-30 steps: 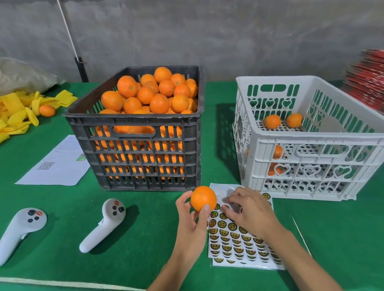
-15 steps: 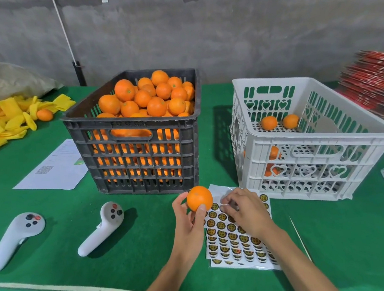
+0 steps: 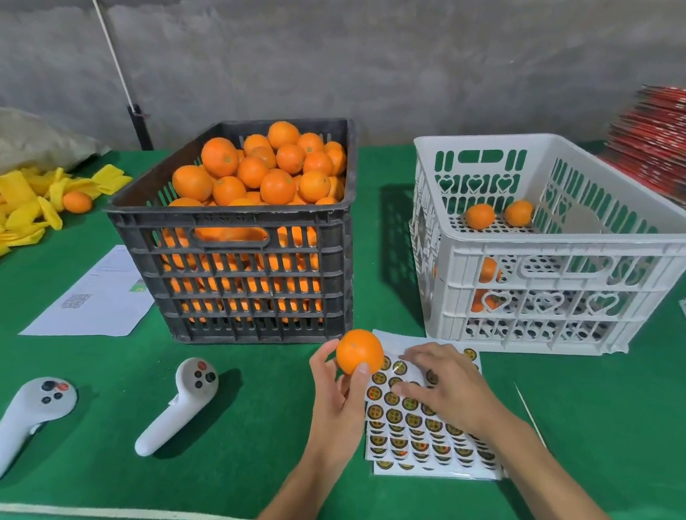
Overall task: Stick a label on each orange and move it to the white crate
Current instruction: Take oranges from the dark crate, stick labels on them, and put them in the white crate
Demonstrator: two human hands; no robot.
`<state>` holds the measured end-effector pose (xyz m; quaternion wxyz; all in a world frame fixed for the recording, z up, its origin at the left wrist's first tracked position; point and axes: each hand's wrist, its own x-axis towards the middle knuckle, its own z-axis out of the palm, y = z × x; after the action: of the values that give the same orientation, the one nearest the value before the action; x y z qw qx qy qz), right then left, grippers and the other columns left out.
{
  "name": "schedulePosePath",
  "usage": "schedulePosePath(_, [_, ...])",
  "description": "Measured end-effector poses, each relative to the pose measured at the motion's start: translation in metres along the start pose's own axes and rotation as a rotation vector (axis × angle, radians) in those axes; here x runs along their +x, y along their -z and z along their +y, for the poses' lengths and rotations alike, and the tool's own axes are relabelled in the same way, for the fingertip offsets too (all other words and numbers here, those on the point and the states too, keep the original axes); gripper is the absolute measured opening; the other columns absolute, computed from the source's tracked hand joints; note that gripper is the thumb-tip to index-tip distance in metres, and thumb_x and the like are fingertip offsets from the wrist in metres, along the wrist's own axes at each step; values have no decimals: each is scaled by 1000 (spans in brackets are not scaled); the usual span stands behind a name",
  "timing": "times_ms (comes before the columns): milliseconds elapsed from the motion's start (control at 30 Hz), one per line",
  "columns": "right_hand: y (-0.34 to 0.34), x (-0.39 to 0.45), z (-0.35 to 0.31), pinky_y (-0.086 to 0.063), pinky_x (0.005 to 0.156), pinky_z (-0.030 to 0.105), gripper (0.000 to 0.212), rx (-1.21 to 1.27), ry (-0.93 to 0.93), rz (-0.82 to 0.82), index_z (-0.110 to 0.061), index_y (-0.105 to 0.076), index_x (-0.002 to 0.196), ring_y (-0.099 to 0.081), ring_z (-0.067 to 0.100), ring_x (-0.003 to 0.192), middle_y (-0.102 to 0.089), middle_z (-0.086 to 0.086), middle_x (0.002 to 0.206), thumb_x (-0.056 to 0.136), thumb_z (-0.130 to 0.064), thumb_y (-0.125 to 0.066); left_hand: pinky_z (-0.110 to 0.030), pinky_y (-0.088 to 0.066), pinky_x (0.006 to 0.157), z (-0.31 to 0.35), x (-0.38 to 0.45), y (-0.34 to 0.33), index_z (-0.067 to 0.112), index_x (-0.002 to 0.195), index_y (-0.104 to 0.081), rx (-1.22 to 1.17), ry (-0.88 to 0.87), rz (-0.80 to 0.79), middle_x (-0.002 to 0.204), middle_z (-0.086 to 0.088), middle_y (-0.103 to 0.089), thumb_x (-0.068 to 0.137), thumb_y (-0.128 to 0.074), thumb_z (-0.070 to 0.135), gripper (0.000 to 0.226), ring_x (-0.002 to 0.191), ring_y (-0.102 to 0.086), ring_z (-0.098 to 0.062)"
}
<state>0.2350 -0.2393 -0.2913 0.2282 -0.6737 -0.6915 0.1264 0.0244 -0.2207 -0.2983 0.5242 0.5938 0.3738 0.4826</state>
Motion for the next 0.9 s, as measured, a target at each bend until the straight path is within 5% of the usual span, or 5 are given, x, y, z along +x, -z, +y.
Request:
schedulePosePath(100, [2, 9, -4, -43, 97, 36, 29, -34, 18, 153, -29, -74, 112, -55, 9, 103, -68, -16, 113, 93, -50, -69, -24, -53, 96, 0, 0, -1, 32, 139, -32, -2, -2, -6, 130, -9, -56, 105, -56, 33, 42, 113, -68, -15])
schedulePosePath(200, [2, 11, -12, -40, 90, 31, 14, -124, 51, 197, -33, -72, 102, -58, 9, 96, -68, -17, 102, 96, -43, -66, -22, -52, 96, 0, 0, -1, 33, 140, -32, 6, 8, -10, 132, -8, -56, 101, -58, 38, 46, 115, -67, -14])
schedulePosePath(567, [5, 5, -15, -38, 96, 32, 20, -292, 267, 249, -26, -72, 102, -54, 11, 87, -66, -13, 94, 105, -37, -55, -33, -55, 100, -1, 1, 1, 30, 140, -33, 27, 25, -10, 131, -6, -56, 98, -58, 42, 50, 113, -69, -18])
schedulePosePath(700, [6, 8, -16, -33, 95, 27, 22, -216, 224, 198, -30, -66, 103, -53, 6, 91, -63, -17, 96, 93, -50, -68, -26, -55, 95, -3, 1, 2, 31, 141, -32, 39, 25, -18, 131, -6, -55, 100, -58, 40, 49, 112, -69, -15])
schedulePosePath(900, [6, 11, -15, -39, 90, 28, 12, -288, 245, 234, -26, -66, 90, -52, 11, 84, -63, -13, 88, 90, -34, -76, -22, -53, 94, -2, 1, 1, 29, 141, -32, 25, 29, -26, 133, -5, -54, 101, -59, 37, 49, 113, -68, -13])
